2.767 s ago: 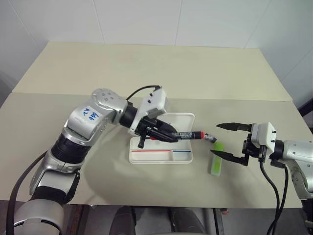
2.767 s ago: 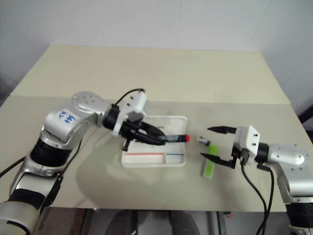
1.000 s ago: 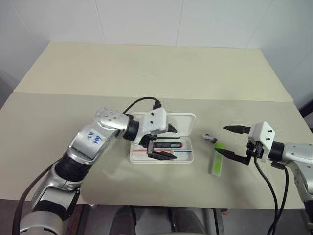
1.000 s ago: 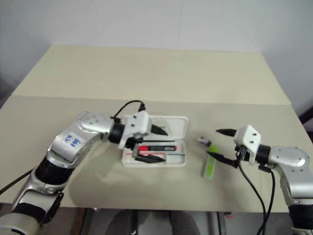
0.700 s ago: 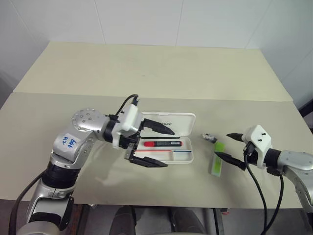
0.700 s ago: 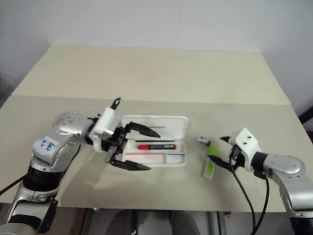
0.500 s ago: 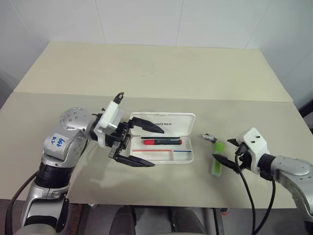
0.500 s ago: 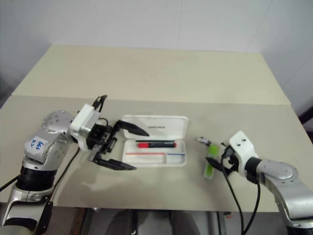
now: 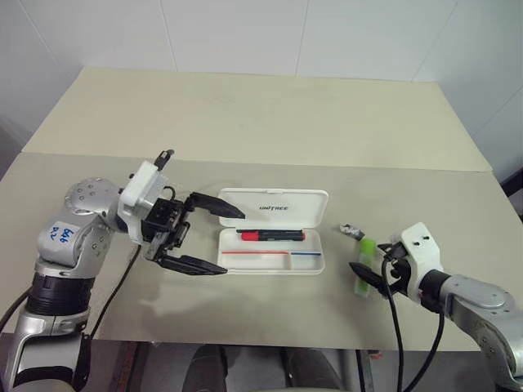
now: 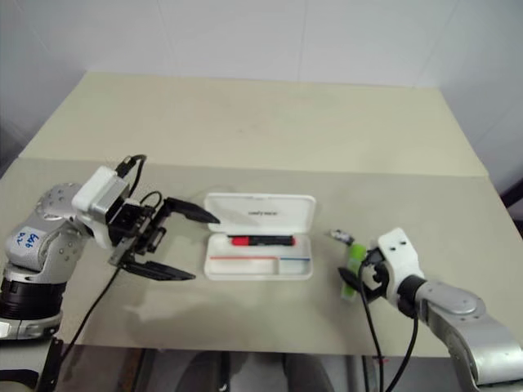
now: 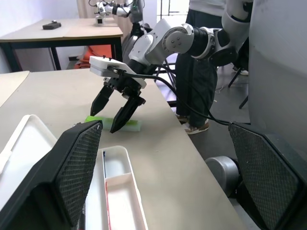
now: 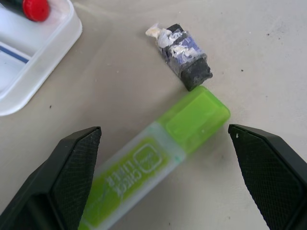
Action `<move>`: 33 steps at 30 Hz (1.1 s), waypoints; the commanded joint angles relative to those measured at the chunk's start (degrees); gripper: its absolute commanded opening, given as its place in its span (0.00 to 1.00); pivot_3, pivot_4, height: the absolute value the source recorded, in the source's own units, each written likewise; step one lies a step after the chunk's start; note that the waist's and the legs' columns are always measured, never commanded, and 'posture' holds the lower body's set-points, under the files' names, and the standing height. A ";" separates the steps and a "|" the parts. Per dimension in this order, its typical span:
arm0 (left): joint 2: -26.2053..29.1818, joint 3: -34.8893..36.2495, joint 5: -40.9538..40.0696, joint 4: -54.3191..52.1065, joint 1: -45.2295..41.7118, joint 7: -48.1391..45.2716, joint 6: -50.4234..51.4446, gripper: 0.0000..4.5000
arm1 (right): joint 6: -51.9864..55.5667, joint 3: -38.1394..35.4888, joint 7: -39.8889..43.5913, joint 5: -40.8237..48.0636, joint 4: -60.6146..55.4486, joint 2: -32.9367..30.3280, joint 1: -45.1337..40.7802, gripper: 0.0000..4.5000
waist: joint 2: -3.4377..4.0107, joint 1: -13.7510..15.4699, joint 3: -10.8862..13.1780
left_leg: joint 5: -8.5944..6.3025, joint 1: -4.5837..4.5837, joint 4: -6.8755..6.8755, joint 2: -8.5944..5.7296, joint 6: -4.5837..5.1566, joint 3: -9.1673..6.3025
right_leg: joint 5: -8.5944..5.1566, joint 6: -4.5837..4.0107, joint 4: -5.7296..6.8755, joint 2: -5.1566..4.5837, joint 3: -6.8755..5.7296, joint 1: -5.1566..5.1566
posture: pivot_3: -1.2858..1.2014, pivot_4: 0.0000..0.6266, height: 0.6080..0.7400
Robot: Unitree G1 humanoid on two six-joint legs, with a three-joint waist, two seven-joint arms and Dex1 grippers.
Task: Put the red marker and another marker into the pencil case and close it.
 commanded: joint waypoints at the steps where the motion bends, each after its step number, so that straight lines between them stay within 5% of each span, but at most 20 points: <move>1: 1.11 1.82 -1.17 -1.15 0.41 -0.79 -0.28 1.00 | 3.31 2.49 -3.71 -2.86 3.33 0.01 0.78 0.96 | -0.10 0.02 -0.07 | 0.00 0.01 -0.03 0.00 0.00 0.00 | -0.05 -0.09 -0.01 0.00 0.00 0.00 | 0.52 0.24 1.00; 12: 1.07 2.70 -1.41 -2.63 1.38 1.64 0.12 1.00 | 2.97 6.11 -4.88 -5.08 6.75 -2.59 -3.66 0.24 | -0.49 -0.19 -0.31 | 0.15 0.23 -0.19 0.08 0.25 0.04 | 0.19 -0.85 -1.45 -0.15 -0.04 0.80 | 0.52 0.24 1.00; 24: 0.58 3.43 -1.81 -1.13 2.09 1.67 -0.13 1.00 | -5.02 5.54 0.47 -6.27 11.89 -11.86 -14.02 0.25 | -0.28 -0.15 -0.17 | 0.47 0.00 -0.70 -0.44 0.88 0.77 | 0.53 -1.35 -2.05 -1.01 0.07 0.58 | 0.52 0.24 1.00; 28: 0.40 3.41 -1.62 -0.43 2.43 1.43 -0.39 1.00 | -6.18 5.62 2.30 -6.57 11.97 -13.89 -17.44 0.25 | -0.25 -0.22 -0.15 | 0.35 -0.17 -0.82 -0.50 0.82 0.77 | 0.86 0.39 -1.73 -1.03 0.08 0.16 | 0.52 0.24 1.00; 33: 0.47 3.51 -1.35 0.24 3.09 0.92 -0.77 1.00 | -5.50 6.39 6.71 -5.09 8.19 -16.80 -19.80 0.25 | -0.03 -0.09 -0.11 | 0.35 -0.68 -0.99 -0.30 0.80 0.71 | 0.63 0.51 -1.32 -0.77 0.02 -0.63 | 0.52 0.24 1.00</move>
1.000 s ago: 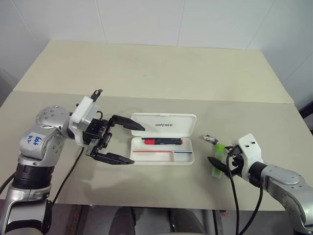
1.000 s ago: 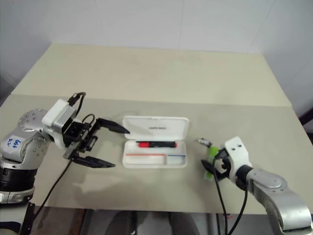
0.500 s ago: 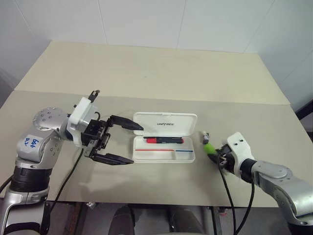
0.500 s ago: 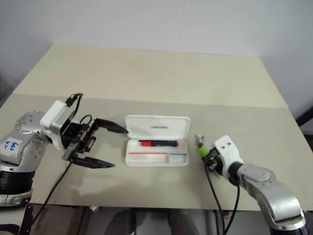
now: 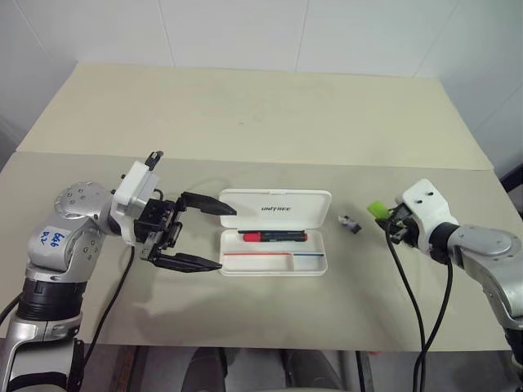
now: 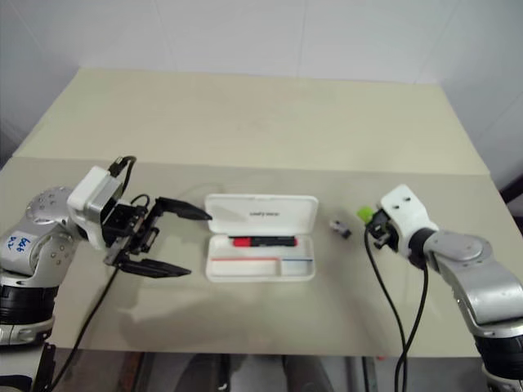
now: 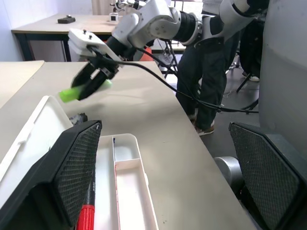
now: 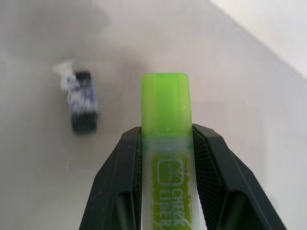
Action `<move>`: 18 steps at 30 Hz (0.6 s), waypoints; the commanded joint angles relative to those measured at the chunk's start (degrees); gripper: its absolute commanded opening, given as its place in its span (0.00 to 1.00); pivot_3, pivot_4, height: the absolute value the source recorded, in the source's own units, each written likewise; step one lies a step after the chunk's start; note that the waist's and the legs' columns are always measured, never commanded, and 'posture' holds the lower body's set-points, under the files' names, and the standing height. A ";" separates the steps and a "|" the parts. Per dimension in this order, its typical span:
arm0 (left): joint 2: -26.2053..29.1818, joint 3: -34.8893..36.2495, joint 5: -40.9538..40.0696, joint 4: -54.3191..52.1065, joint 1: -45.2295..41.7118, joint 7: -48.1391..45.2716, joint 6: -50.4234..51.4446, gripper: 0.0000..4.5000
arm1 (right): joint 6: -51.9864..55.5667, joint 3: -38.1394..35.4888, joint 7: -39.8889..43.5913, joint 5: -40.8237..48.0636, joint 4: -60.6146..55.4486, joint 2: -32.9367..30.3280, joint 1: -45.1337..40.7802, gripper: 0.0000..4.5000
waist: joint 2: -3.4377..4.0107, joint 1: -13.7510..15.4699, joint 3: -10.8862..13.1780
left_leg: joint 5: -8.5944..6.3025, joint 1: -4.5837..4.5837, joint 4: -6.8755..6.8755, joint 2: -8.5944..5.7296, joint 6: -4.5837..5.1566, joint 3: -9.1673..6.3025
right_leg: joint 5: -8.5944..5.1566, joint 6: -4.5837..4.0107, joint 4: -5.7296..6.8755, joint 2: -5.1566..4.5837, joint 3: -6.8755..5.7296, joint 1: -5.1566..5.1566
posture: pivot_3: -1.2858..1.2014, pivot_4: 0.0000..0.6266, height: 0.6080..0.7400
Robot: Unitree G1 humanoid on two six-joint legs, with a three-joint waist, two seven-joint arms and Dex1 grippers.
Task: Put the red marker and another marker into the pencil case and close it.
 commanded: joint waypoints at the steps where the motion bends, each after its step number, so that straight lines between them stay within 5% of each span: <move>1: 0.17 1.70 -1.01 -0.20 0.82 -0.56 -1.02 1.00 | -0.59 -0.62 4.12 1.48 -5.11 -2.62 -1.74 0.25 | 0.05 -0.01 -0.01 | 0.00 -0.16 0.02 0.03 0.00 0.00 | 0.00 0.00 0.03 0.02 0.00 -0.19 | 0.52 0.24 1.00; 8: 0.60 2.49 -1.17 -1.18 3.32 -0.15 -1.19 1.00 | -7.27 2.76 14.37 1.94 -7.61 -7.05 -5.45 0.25 | 0.11 -0.06 0.03 | 0.01 -0.30 0.22 0.04 -0.01 0.09 | 0.00 0.00 0.17 0.01 0.02 -0.36 | 0.52 0.24 1.00; 18: 0.65 3.19 -1.14 -2.74 4.85 1.08 -0.74 1.00 | -13.32 -1.20 18.24 3.53 -6.21 -6.36 -9.45 0.25 | 0.11 -0.02 0.03 | 0.00 -0.29 0.48 -0.03 -0.01 0.10 | 0.03 0.05 0.36 -0.08 0.02 -0.29 | 0.52 0.24 1.00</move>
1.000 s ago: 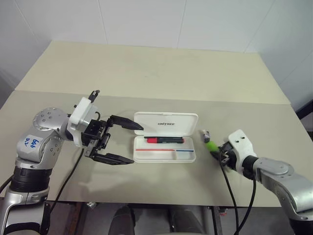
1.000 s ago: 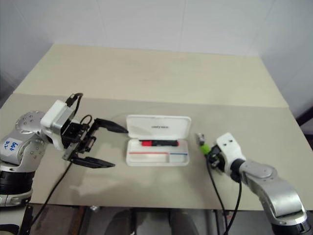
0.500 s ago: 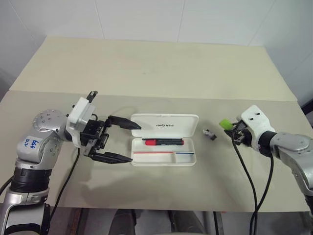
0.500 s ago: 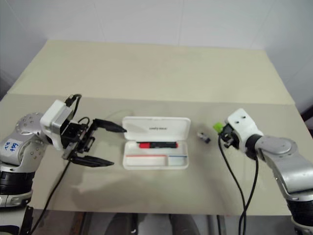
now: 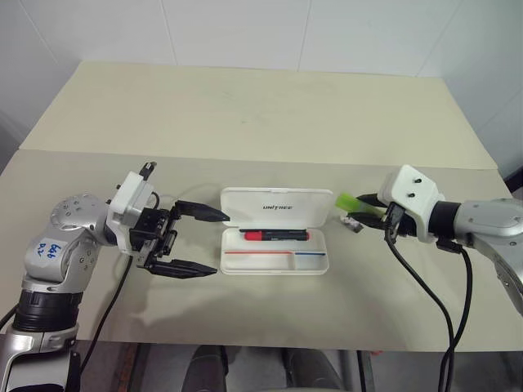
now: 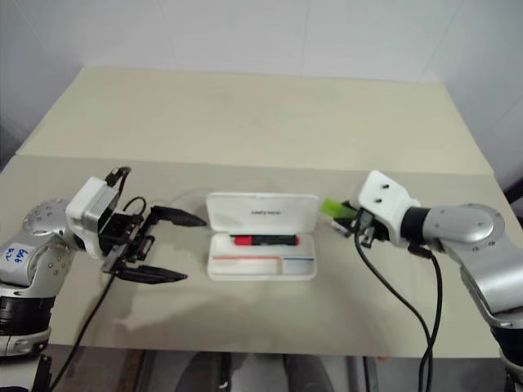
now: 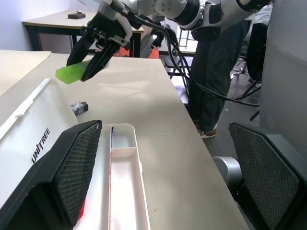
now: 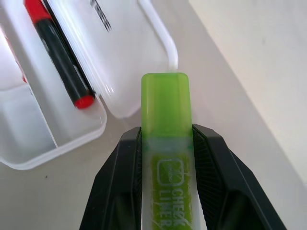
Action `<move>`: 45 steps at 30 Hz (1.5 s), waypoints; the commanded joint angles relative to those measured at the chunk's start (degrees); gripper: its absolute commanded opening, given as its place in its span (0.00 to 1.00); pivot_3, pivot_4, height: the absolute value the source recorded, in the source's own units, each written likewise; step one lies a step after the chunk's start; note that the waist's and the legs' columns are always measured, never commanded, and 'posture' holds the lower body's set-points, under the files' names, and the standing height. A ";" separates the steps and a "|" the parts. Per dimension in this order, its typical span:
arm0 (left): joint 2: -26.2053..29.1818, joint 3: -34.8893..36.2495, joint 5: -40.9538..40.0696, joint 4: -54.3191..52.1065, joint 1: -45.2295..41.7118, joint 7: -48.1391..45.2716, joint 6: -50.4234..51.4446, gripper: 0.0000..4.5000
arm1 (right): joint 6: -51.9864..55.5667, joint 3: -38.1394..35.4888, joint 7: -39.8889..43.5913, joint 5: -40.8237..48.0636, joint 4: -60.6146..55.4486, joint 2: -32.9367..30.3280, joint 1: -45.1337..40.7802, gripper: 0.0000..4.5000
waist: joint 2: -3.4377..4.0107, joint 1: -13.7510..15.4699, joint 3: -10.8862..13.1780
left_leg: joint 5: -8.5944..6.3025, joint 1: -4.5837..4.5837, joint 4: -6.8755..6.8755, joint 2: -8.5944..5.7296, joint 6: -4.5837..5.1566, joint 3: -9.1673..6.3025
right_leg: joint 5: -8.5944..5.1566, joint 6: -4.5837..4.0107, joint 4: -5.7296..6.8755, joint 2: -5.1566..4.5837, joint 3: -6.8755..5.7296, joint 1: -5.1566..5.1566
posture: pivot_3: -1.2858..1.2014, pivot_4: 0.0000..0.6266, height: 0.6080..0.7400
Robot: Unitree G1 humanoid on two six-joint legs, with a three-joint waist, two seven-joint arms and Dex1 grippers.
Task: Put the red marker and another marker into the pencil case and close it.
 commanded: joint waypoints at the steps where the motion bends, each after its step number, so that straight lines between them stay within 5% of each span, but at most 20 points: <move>1: 0.56 1.19 -1.07 -1.99 0.48 0.33 -0.26 1.00 | -2.31 -3.80 1.24 2.00 -0.97 0.07 -3.27 0.25 | 0.00 -0.09 0.00 | 0.00 0.00 0.01 0.00 0.00 0.00 | 0.00 0.00 0.05 0.00 0.00 -0.01 | 0.52 0.24 1.00; 10: 0.56 1.42 -1.79 -0.33 0.59 -1.29 -0.02 1.00 | 0.74 6.20 5.02 6.87 -7.05 3.82 -8.82 0.25 | 0.01 -0.19 0.00 | 0.03 0.05 0.04 0.18 -0.05 -0.01 | -0.02 -0.06 0.28 0.19 0.00 -0.08 | 0.52 0.24 1.00; 18: 1.91 5.02 0.07 2.31 4.36 -2.05 -3.91 1.00 | 4.53 22.62 5.62 1.67 -5.21 9.97 -14.06 0.25 | 0.01 -0.23 0.00 | 0.08 0.04 0.12 0.29 -0.13 0.03 | -0.08 -0.19 0.64 0.31 0.06 -0.27 | 0.52 0.24 1.00; 28: 4.49 10.72 1.39 2.07 13.47 -0.65 -7.19 1.00 | 3.84 34.58 5.14 -6.20 1.68 20.18 -21.21 0.25 | 0.00 -0.62 0.00 | 0.10 0.08 0.12 0.44 -0.17 0.01 | -0.18 -0.44 0.99 0.49 0.06 -0.44 | 0.52 0.24 1.00; 45: 5.77 13.73 1.22 -0.10 17.66 2.77 -8.25 1.00 | 2.35 38.50 7.72 -12.52 9.77 28.21 -25.80 0.25 | 0.00 -0.88 0.00 | 0.11 0.13 0.11 0.53 -0.26 -0.03 | -0.28 -0.64 1.25 0.64 0.00 -0.52 | 0.52 0.24 1.00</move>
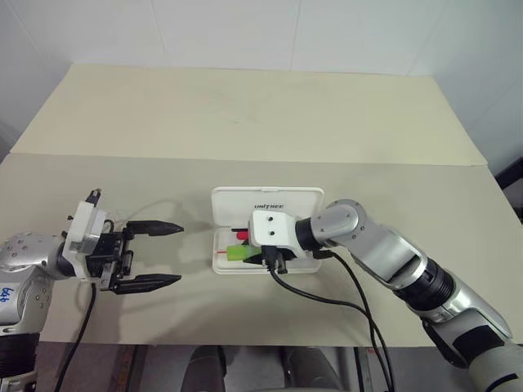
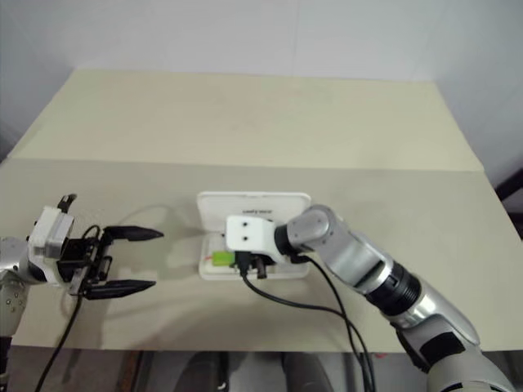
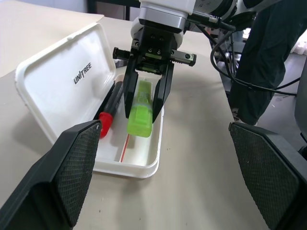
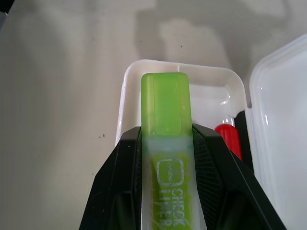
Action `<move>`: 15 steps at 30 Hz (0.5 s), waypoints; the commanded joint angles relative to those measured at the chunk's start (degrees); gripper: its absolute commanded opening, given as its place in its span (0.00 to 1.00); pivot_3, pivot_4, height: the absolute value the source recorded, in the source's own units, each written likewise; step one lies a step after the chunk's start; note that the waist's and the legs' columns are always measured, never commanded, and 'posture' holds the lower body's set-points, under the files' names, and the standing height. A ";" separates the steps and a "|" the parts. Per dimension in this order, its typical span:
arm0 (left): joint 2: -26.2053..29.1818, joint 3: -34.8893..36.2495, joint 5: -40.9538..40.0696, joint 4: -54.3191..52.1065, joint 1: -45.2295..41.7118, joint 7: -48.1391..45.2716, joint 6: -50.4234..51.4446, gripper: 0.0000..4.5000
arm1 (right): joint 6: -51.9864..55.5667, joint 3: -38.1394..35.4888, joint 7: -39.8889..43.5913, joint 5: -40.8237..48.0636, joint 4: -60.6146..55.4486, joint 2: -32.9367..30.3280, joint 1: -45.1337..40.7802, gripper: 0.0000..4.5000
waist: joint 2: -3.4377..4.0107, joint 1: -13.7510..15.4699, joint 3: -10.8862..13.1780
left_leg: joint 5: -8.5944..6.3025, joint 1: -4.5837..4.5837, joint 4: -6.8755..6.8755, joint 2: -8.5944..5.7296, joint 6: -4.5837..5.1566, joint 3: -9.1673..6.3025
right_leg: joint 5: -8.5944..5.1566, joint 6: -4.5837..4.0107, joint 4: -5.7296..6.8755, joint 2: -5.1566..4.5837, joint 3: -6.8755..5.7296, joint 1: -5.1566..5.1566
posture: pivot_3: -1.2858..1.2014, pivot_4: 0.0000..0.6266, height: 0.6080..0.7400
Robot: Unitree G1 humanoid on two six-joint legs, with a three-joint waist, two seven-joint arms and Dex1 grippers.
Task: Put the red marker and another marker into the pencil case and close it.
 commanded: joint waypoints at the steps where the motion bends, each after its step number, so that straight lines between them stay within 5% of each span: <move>1: 1.02 1.81 -0.26 -1.70 0.25 0.56 -0.84 1.00 | 1.13 -0.23 0.01 -1.02 -0.58 1.38 -1.69 0.25 | 0.00 -0.17 0.00 | 0.00 0.00 0.00 0.00 -0.01 -0.01 | 0.00 0.00 0.01 0.00 0.00 0.00 | 0.52 0.24 1.00; 15: 0.97 0.92 0.19 -1.72 -0.66 1.69 -1.06 1.00 | 8.19 -0.26 -1.81 -1.73 -1.55 5.58 -2.37 0.25 | 0.00 -1.13 0.00 | 0.03 0.00 -0.01 -0.01 -0.06 -0.05 | -0.01 -0.01 0.04 0.00 -0.02 0.00 | 0.52 0.24 1.00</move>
